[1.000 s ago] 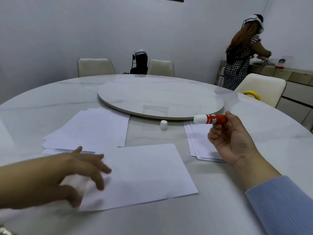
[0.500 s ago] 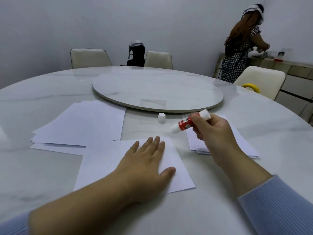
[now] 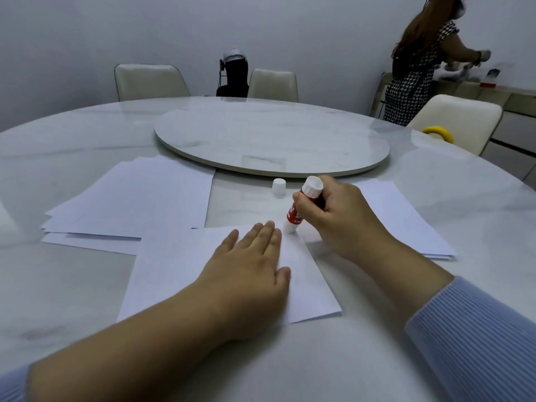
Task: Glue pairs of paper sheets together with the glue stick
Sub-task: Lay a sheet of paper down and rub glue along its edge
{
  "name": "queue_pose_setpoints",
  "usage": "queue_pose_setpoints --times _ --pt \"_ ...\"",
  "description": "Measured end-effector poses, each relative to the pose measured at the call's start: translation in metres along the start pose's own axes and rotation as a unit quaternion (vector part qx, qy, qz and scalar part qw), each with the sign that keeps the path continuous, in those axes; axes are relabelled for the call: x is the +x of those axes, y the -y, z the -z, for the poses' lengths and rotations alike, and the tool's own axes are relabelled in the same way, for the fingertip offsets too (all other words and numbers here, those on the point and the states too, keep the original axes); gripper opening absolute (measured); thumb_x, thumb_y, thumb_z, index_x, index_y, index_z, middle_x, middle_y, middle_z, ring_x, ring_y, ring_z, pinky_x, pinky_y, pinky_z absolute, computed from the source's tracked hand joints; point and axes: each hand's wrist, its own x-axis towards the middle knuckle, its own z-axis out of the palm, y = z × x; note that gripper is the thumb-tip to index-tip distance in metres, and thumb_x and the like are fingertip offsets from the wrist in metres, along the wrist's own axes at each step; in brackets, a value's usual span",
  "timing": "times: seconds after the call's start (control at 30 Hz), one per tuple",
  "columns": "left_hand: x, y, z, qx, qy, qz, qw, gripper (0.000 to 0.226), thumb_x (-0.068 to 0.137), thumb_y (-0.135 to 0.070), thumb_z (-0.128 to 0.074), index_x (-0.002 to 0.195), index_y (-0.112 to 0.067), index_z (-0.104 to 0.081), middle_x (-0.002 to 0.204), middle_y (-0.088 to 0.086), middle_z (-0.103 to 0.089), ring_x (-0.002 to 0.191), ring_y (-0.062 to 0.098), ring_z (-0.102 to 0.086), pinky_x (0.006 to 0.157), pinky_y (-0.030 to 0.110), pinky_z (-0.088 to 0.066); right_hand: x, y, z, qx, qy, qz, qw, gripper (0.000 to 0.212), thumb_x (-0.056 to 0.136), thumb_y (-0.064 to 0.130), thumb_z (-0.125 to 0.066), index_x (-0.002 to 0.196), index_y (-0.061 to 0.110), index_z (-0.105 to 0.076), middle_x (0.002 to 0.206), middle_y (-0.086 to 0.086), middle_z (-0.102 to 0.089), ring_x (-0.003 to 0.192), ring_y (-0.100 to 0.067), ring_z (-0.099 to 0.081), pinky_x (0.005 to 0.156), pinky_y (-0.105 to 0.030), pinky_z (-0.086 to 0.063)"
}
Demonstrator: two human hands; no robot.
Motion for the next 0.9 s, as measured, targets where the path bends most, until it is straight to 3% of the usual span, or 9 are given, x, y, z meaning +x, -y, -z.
queue_pose_setpoints --times 0.1,0.4,0.57,0.63,0.7,0.77,0.83,0.9 --pt "0.000 0.000 0.000 -0.001 -0.001 -0.002 1.000 0.060 0.099 -0.042 -0.013 0.149 -0.024 0.014 0.157 -0.007 0.019 0.142 0.005 0.019 0.118 0.033 0.010 -0.005 0.003 0.005 0.003 0.000 -0.024 1.000 0.028 0.089 0.032 -0.057 0.067 0.017 -0.047 0.050 0.014 -0.047 0.050 -0.002 -0.041 0.047 -0.013 -0.032" --pt "0.000 0.001 -0.001 -0.007 -0.002 0.002 1.000 0.060 0.099 -0.042 -0.014 0.150 -0.023 0.012 0.157 -0.006 0.018 0.143 0.006 0.017 0.117 0.032 0.011 -0.057 0.027 0.025 -0.018 0.034 -0.016 0.999 0.030 0.075 0.051 -0.048 0.061 0.024 -0.044 0.059 0.017 -0.051 0.051 -0.002 -0.043 0.051 -0.015 -0.036" --pt "0.000 0.002 -0.001 0.001 -0.001 -0.002 1.000 0.061 0.099 -0.042 -0.015 0.149 -0.021 0.012 0.157 -0.005 0.018 0.143 0.007 0.017 0.117 0.032 0.012 -0.068 0.027 0.032 0.075 0.016 -0.058 0.995 0.027 0.071 0.047 -0.055 0.069 0.020 -0.057 0.061 0.001 -0.054 0.053 -0.003 -0.045 0.050 -0.014 -0.037" --pt "-0.001 0.002 0.001 0.007 0.011 -0.009 1.000 0.061 0.099 -0.041 -0.015 0.149 -0.020 0.012 0.157 -0.004 0.019 0.143 0.007 0.017 0.117 0.032 0.012 -0.063 0.020 0.040 0.247 -0.116 -0.117 0.955 0.022 0.075 0.034 -0.060 0.063 0.016 -0.062 0.055 -0.001 -0.053 0.051 -0.007 -0.046 0.048 -0.016 -0.039" --pt "-0.002 0.002 0.005 0.011 0.029 -0.043 0.999 0.061 0.100 -0.040 -0.016 0.149 -0.021 0.013 0.157 -0.006 0.020 0.142 0.005 0.019 0.116 0.033 0.014 -0.059 0.011 0.053 0.398 -0.251 -0.158 0.868 0.024 0.086 0.025 -0.059 0.063 0.018 -0.063 0.056 0.004 -0.055 0.049 -0.007 -0.043 0.046 -0.019 -0.037" --pt "-0.006 0.001 0.011 0.014 0.053 -0.135 0.989 0.059 0.101 -0.038 -0.019 0.150 -0.026 0.012 0.156 -0.011 0.021 0.140 0.001 0.023 0.116 0.033 0.016 -0.059 0.003 0.062 0.460 -0.321 -0.182 0.808 0.037 0.092 0.024 -0.054 0.058 0.021 -0.066 0.057 0.005 -0.054 0.048 -0.007 -0.042 0.045 -0.019 -0.035" --pt "-0.011 0.000 0.018 0.003 0.075 -0.244 0.967 0.059 0.100 -0.030 -0.024 0.150 -0.035 0.006 0.153 -0.020 0.024 0.135 -0.004 0.030 0.112 0.029 0.021 -0.058 -0.002 0.065 0.476 -0.341 -0.192 0.788 0.046 0.093 0.025 -0.052 0.049 0.023 -0.066 0.056 0.005 -0.051 0.046 -0.008 -0.040 0.044 -0.019 -0.032" --pt "-0.016 -0.001 0.022 -0.024 0.065 -0.255 0.965 0.063 0.097 -0.025 -0.029 0.147 -0.044 0.004 0.152 -0.025 0.024 0.134 -0.009 0.029 0.108 0.022 0.021 -0.059 -0.006 0.064 0.476 -0.344 -0.197 0.785 0.047 0.092 0.025 -0.051 0.047 0.023 -0.065 0.057 0.004 -0.050 0.046 -0.009 -0.039 0.043 -0.018 -0.031"
